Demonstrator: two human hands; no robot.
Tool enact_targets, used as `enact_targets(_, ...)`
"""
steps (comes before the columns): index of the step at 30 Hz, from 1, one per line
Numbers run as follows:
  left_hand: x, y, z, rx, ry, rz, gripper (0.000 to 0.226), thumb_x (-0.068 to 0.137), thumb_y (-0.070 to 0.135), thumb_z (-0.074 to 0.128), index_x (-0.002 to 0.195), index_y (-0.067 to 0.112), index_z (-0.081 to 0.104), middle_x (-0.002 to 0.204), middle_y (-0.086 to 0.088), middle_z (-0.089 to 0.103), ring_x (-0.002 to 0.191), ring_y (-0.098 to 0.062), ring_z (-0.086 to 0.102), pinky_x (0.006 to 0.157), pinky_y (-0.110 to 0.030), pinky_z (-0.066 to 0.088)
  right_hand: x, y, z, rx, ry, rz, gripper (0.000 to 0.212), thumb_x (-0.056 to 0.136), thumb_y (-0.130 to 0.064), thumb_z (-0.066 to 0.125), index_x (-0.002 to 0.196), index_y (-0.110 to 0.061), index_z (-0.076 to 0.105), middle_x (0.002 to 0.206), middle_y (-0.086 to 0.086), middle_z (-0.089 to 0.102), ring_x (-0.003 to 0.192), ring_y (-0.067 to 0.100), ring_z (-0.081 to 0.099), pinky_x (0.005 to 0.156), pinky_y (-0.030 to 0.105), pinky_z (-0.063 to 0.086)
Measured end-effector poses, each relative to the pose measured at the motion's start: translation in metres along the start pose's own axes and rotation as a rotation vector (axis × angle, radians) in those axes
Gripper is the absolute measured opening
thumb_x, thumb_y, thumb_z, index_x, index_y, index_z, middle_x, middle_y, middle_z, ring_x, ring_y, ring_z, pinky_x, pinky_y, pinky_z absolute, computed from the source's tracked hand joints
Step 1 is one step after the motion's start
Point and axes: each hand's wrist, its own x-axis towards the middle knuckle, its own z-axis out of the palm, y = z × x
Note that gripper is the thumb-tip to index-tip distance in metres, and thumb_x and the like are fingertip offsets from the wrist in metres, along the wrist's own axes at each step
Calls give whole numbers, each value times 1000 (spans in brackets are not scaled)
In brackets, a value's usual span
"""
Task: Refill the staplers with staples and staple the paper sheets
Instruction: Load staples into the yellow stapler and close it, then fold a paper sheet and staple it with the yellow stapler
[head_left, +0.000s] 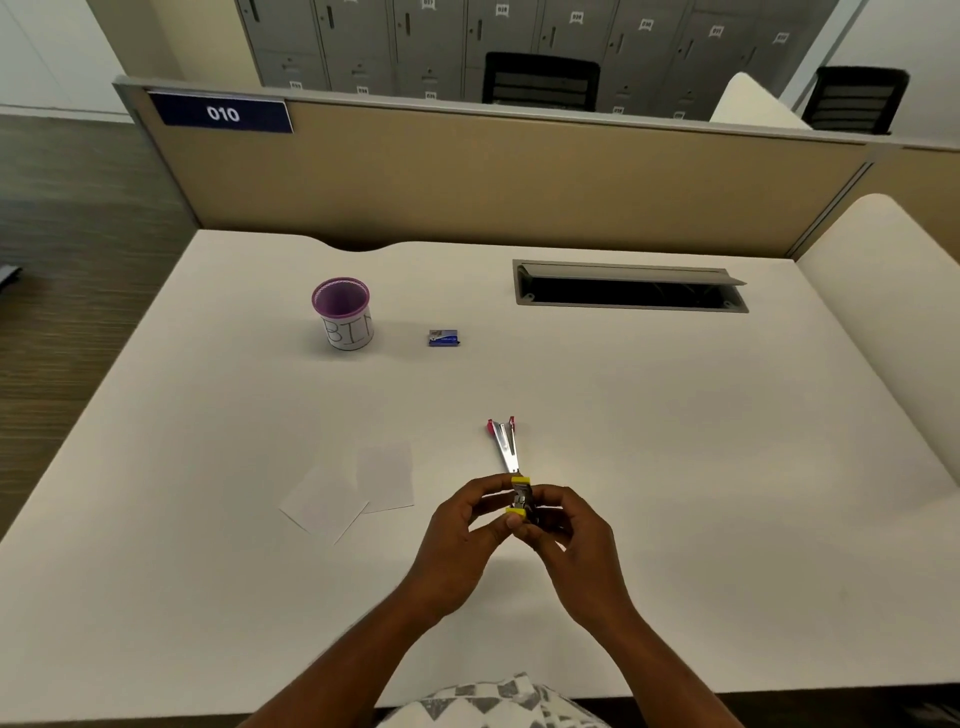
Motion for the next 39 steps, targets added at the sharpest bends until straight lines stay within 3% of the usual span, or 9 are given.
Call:
enact_targets(4, 7, -21, -10, 180, 24, -83, 43, 92, 25, 71, 130, 40, 59, 133, 22, 60, 123, 4, 56, 90, -9, 45, 7, 20, -1, -313, 35, 14, 30, 83, -29, 83, 107, -36, 67, 100, -20, 71, 91, 3, 71, 81, 23, 58)
enact_targets(8, 13, -48, -39, 357, 248, -79, 34, 92, 13, 70, 125, 21, 64, 125, 6, 63, 109, -2, 60, 76, 5, 41, 13, 39, -8, -678, 46, 41, 24, 83, -39, 79, 102, -38, 66, 96, -20, 63, 90, 6, 65, 76, 26, 52)
enact_targets(10, 15, -56, -58, 476, 327, -32, 29, 93, 10, 68, 120, 19, 66, 121, 2, 63, 106, -11, 63, 78, 0, 45, 17, 45, -11, -788, 27, 42, 23, 86, -43, 74, 107, -37, 67, 99, -16, 62, 93, 10, 64, 76, 28, 52)
enact_targets(13, 22, -61, -85, 636, 388, -12, 28, 93, 9, 65, 118, 20, 66, 121, -1, 60, 105, -21, 62, 88, -27, 54, 22, 52, -9, -904, -8, 47, 25, 91, -44, 68, 115, -34, 67, 106, -11, 63, 99, 16, 63, 80, 33, 53)
enact_targets(17, 33, -64, -114, 790, 398, -25, 33, 90, 5, 65, 121, 16, 63, 127, -3, 56, 118, -24, 50, 94, -27, 42, 26, 57, -3, -946, -19, 61, 25, 91, -45, 67, 112, -32, 68, 105, -11, 60, 100, 16, 61, 78, 33, 53)
enact_targets(20, 39, -66, -132, 870, 389, -39, 43, 87, 7, 69, 128, 13, 58, 134, -3, 51, 124, -26, 47, 95, -32, 46, 29, 58, -1, -946, -5, 68, 26, 88, -45, 71, 110, -31, 68, 104, -11, 60, 99, 17, 60, 76, 33, 52)
enact_targets(26, 50, -74, -157, 1110, 200, -131, 81, 85, 36, 75, 153, 18, 36, 153, 1, 38, 138, -26, 37, 104, -43, 45, 30, 60, -3, -923, 13, 107, 43, 80, -53, 74, 118, -34, 65, 111, -13, 59, 105, 15, 57, 75, 29, 50)
enact_targets(31, 54, -78, -158, 1168, 220, -54, 60, 85, 39, 74, 139, 23, 57, 142, 3, 52, 131, -25, 44, 98, -40, 47, 25, 54, 6, -863, 153, 3, 51, 80, -60, 73, 122, -34, 61, 110, -16, 60, 103, 11, 57, 67, 26, 49)
enact_targets(39, 60, -67, -146, 1099, 349, 137, 20, 82, 24, 80, 98, 15, 76, 121, 1, 67, 116, -29, 55, 88, -41, 51, 14, 38, 32, -747, 177, -142, 40, 82, -36, 79, 118, -29, 63, 108, -14, 59, 96, 7, 55, 70, 18, 49)
